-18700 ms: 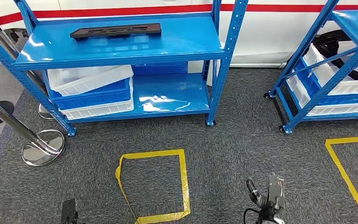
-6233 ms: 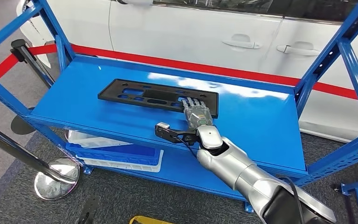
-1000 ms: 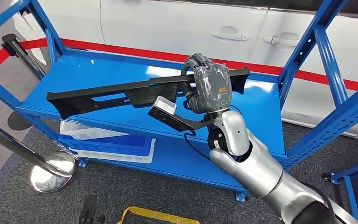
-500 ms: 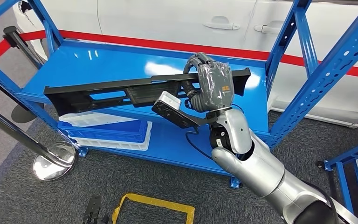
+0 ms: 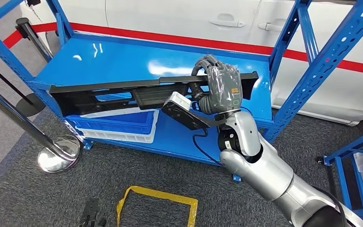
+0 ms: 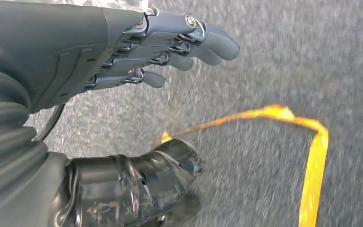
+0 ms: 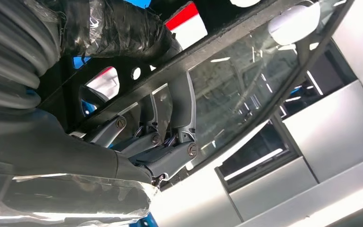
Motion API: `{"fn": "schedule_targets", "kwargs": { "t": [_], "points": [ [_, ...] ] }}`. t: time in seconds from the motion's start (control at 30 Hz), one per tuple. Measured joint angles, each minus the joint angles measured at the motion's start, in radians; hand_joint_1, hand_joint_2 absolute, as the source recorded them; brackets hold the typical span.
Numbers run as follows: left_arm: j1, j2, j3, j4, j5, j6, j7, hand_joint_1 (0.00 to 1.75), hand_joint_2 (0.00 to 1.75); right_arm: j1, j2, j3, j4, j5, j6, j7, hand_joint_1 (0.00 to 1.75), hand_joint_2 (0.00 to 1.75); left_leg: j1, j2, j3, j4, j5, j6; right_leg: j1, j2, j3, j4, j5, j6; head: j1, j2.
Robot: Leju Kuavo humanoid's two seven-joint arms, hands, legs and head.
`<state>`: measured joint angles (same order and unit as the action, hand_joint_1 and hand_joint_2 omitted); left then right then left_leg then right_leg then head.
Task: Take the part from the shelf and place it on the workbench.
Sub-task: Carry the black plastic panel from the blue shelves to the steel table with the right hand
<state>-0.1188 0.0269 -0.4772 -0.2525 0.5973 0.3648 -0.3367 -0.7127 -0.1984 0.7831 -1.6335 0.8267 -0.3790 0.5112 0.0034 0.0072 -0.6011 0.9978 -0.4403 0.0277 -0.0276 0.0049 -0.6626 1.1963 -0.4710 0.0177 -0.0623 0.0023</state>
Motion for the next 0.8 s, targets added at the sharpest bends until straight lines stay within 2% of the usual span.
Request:
{"fn": "schedule_targets", "kwargs": {
  "t": [0.07, 0.1, 0.2, 0.27, 0.33, 0.37, 0.4, 0.43, 0.47, 0.53, 0.6, 0.67, 0.73, 0.8],
  "points": [
    [0.001, 0.001, -0.001, 0.0, 0.0, 0.0, -0.001, 0.0, 1.75, 0.001, -0.001, 0.0, -0.005, 0.001, 0.0, 0.0, 1.75, 1.75, 0.001, -0.004, -0.022, 0.025, 0.0, -0.012, 0.002, 0.007, 0.067, -0.101, -0.011, -0.003, 0.002, 0.0],
    [0.001, 0.002, -0.001, 0.0, 0.0, 0.0, -0.001, 0.0, 1.75, 0.002, -0.001, -0.001, -0.007, 0.004, 0.0, 0.0, 1.75, 1.75, 0.001, -0.007, -0.029, 0.033, 0.001, -0.019, 0.005, 0.009, 0.076, -0.119, -0.022, -0.007, 0.003, 0.0],
    [0.002, 0.003, -0.003, 0.0, -0.001, 0.001, -0.002, 0.0, 1.75, 0.004, -0.003, -0.003, -0.009, 0.021, 0.0, -0.001, 1.75, 1.75, 0.005, -0.011, -0.04, 0.047, -0.002, -0.034, 0.008, -0.001, 0.069, -0.127, -0.017, -0.026, 0.004, 0.0],
    [0.003, 0.004, -0.006, 0.0, -0.002, 0.0, -0.002, 0.0, 1.75, 0.004, -0.003, -0.003, -0.012, 0.031, 0.001, 0.0, 1.75, 1.75, 0.008, -0.011, -0.068, 0.109, -0.045, -0.042, 0.006, -0.011, 0.067, -0.132, -0.01, -0.038, 0.001, 0.0],
    [0.003, 0.005, -0.008, 0.0, -0.004, 0.0, -0.003, 0.0, 1.75, 0.004, -0.003, -0.003, -0.014, 0.036, 0.001, 0.0, 1.75, 1.75, 0.009, -0.01, -0.115, 0.226, -0.107, -0.05, 0.01, -0.02, 0.063, -0.132, -0.007, -0.044, 0.0, 0.0],
    [0.004, 0.006, -0.008, 0.0, -0.004, 0.0, -0.004, 0.0, 1.75, 0.005, -0.003, -0.003, -0.015, 0.037, 0.001, 0.0, 1.75, 1.75, 0.01, -0.01, -0.133, 0.273, -0.123, -0.051, 0.012, -0.025, 0.061, -0.132, -0.006, -0.046, 0.0, 0.0],
    [0.004, 0.007, -0.009, 0.0, -0.005, 0.0, -0.006, 0.0, 1.75, 0.006, -0.003, -0.003, -0.014, 0.038, 0.001, 0.0, 1.75, 1.75, 0.01, -0.01, -0.138, 0.291, -0.121, -0.052, 0.014, -0.031, 0.06, -0.132, -0.005, -0.047, 0.0, 0.0],
    [0.005, 0.007, -0.01, 0.0, -0.005, 0.0, -0.008, 0.0, 1.75, 0.006, -0.003, -0.003, -0.014, 0.039, 0.002, 0.0, 1.75, 1.75, 0.01, -0.01, -0.126, 0.275, -0.102, -0.051, 0.015, -0.036, 0.059, -0.132, -0.005, -0.047, 0.0, 0.0],
    [0.005, 0.007, -0.012, 0.0, -0.005, 0.0, -0.01, 0.0, 1.75, 0.007, -0.003, -0.003, -0.015, 0.04, 0.002, 0.0, 1.75, 1.75, 0.01, -0.007, -0.098, 0.228, -0.072, -0.05, 0.016, -0.042, 0.059, -0.132, -0.005, -0.047, 0.0, 0.0],
    [0.003, 0.007, -0.017, 0.0, -0.007, 0.0, -0.014, 0.0, 1.75, 0.007, -0.003, -0.003, -0.017, 0.045, 0.002, 0.0, 1.75, 1.75, 0.003, 0.018, -0.03, 0.108, -0.031, -0.044, 0.019, -0.054, 0.058, -0.133, -0.004, -0.046, 0.0, 0.0],
    [0.0, 0.008, -0.023, 0.0, -0.01, 0.001, -0.018, 0.0, 1.75, 0.008, -0.004, -0.004, -0.021, 0.051, 0.001, 0.0, 1.75, 1.75, -0.009, 0.036, 0.001, 0.043, -0.025, -0.033, 0.021, -0.067, 0.057, -0.136, -0.001, -0.04, 0.0, 0.0],
    [-0.002, 0.009, -0.025, 0.0, -0.012, 0.002, -0.021, 0.0, 1.75, 0.008, -0.005, -0.006, -0.023, 0.055, 0.001, 0.0, 1.75, 1.75, -0.015, 0.024, 0.002, 0.028, -0.019, -0.019, 0.021, -0.08, 0.058, -0.139, 0.0, -0.031, 0.001, 0.0],
    [-0.001, 0.01, -0.026, 0.0, -0.014, 0.002, -0.024, 0.0, 1.75, 0.009, -0.007, -0.006, -0.025, 0.057, 0.001, -0.001, 1.75, 1.75, -0.012, 0.009, 0.006, 0.013, -0.011, -0.007, 0.017, -0.063, 0.049, -0.12, -0.016, -0.023, 0.002, 0.0],
    [-0.002, 0.011, -0.029, 0.0, -0.016, 0.001, -0.028, 0.0, 1.75, 0.01, -0.01, -0.007, -0.029, 0.058, 0.003, -0.002, 1.75, 1.75, -0.009, -0.006, 0.008, 0.006, -0.005, 0.004, 0.016, -0.027, 0.006, -0.029, -0.066, -0.021, 0.005, 0.0]
  ]
}}
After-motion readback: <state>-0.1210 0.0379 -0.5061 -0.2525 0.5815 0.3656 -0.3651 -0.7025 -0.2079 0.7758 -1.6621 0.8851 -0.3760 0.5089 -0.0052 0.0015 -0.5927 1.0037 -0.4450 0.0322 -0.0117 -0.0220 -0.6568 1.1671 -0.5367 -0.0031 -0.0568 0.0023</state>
